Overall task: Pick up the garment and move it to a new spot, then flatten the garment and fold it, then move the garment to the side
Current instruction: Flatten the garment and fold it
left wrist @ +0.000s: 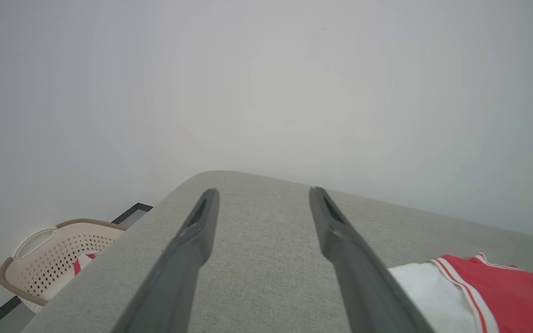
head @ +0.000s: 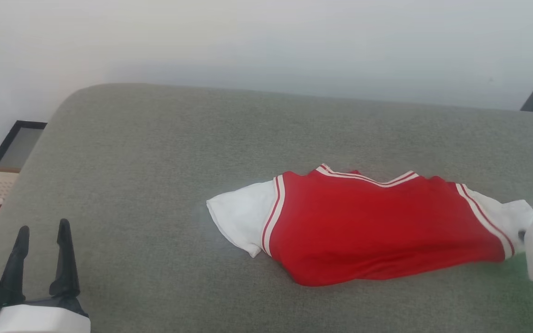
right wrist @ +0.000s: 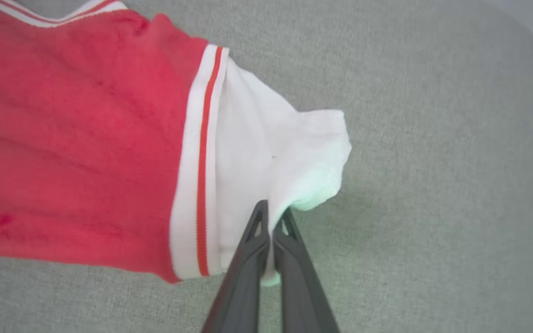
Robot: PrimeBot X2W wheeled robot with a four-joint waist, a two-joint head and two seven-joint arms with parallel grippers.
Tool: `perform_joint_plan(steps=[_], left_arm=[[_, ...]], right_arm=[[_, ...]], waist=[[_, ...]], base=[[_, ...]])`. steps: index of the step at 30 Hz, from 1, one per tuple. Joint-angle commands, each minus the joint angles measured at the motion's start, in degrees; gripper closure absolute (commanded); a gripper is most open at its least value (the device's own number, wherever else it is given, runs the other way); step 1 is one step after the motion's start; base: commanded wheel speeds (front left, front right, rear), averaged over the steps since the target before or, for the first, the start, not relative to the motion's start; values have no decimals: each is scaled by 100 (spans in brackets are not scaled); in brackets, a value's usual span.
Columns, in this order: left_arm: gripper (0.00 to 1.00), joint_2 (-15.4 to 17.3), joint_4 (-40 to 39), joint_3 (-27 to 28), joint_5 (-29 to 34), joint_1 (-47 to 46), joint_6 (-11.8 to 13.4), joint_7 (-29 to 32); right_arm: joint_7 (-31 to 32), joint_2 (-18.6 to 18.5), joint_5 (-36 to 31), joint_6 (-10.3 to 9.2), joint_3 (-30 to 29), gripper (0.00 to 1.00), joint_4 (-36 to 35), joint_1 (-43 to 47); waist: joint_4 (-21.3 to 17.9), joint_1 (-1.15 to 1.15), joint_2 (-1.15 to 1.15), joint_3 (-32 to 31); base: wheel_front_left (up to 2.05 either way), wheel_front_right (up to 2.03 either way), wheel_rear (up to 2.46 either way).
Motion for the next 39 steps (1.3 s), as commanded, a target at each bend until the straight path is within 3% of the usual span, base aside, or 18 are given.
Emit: perform_joint_plan(steps=[1,6,8,9,23,31,39], left_arm=[[0,-1,-8,14,-55,78,6,18],[0,38,11,-9,-99,35,-46,37],[0,69,26,-22,-102,-9,-54,74],[0,92,20,-37,-100,-49,-77,92],[0,707,-137,-283,-143,-518,-418,951],[0,1034,31,-563,-412,-1145,-757,1782],[0,1163,730,-1131,-843,-1994,-1106,3049]], right_arm=[[-69,91,-31,-10,-48,100,11,100],[-377,462,-128,-10,-265,100,201,230],[-497,559,-195,-10,-285,52,305,156],[-544,596,-224,-10,-265,0,349,108],[-811,649,-286,-10,-156,0,6,-48],[-1591,827,-532,-10,-432,0,-644,173],[-2728,1310,-1182,-10,-1082,0,-1224,388]], waist=[[-34,0,0,16],[-143,0,0,83],[-181,0,0,109],[-198,0,0,119],[-583,0,0,-33],[-893,0,0,-137],[-1159,0,0,-111]], base=[[0,0,0],[0,0,0],[0,0,0],[0,0,0],[0,0,0],[0,0,0],[0,0,0]])
